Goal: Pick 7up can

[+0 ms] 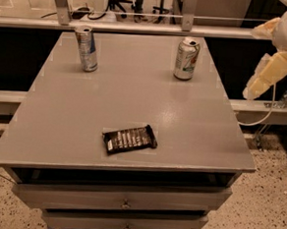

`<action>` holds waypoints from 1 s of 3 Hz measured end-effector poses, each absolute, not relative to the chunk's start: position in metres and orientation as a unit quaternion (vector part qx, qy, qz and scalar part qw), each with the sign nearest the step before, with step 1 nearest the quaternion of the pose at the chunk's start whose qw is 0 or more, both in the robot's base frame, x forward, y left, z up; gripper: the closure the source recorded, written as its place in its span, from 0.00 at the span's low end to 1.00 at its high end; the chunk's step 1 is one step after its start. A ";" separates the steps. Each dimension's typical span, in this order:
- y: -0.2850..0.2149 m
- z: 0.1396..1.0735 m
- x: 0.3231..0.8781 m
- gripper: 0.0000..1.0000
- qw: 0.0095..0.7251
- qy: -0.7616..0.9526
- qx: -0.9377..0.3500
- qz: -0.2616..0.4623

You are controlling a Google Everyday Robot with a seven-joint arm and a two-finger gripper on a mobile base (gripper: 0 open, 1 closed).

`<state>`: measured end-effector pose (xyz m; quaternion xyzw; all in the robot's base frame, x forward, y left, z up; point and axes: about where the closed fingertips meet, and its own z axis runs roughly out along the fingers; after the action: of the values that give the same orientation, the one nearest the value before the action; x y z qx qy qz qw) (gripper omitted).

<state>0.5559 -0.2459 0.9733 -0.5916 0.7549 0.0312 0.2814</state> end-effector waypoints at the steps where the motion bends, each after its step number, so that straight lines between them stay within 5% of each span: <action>1: -0.237 0.958 0.594 0.00 0.317 0.755 -0.572 0.042; 3: -0.211 0.921 0.680 0.00 0.383 0.773 -0.502 0.053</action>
Offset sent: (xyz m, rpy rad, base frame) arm 0.1323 0.0351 -0.0556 0.1872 -0.1741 -0.1649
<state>0.6801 -0.2111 0.9206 -0.5023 0.7732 0.0527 0.3834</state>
